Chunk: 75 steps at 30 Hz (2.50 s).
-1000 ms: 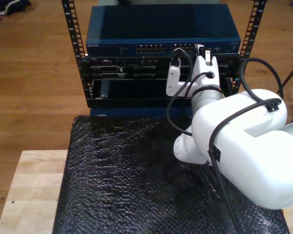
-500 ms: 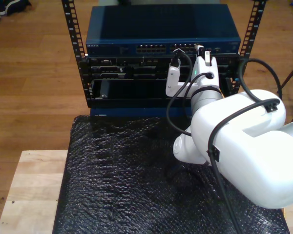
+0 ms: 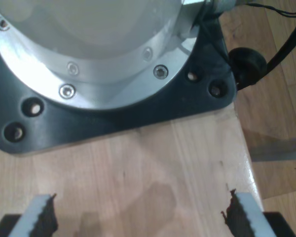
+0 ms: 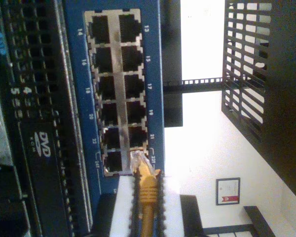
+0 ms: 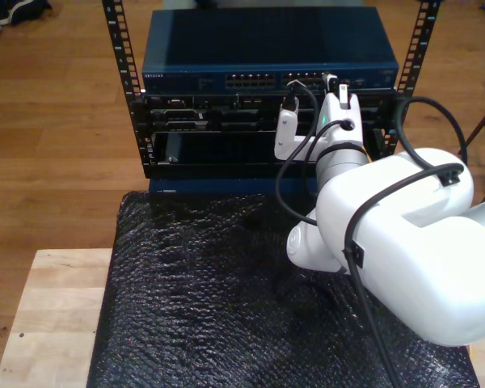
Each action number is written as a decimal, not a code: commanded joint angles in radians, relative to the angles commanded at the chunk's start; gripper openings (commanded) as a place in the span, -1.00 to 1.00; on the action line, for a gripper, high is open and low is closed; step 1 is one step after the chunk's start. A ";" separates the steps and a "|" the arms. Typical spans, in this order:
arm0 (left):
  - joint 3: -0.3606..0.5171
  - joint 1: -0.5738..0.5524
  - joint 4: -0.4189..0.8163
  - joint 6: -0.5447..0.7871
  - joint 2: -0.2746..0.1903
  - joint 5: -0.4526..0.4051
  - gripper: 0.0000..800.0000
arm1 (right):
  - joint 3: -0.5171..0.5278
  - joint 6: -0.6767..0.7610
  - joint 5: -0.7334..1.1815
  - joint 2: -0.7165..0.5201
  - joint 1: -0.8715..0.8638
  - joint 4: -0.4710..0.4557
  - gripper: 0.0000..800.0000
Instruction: Grab the cable and plug it in
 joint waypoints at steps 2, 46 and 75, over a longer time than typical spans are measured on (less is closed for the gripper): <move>0.000 0.000 0.000 0.000 -0.002 0.000 1.00 | 0.000 0.000 0.000 -0.002 0.000 0.000 -1.00; 0.000 0.000 0.000 0.000 -0.002 0.000 1.00 | -0.040 -0.003 0.014 0.021 0.000 0.000 -1.00; 0.000 0.000 0.000 0.000 -0.002 0.000 1.00 | -0.057 -0.003 0.014 0.041 0.000 0.000 -1.00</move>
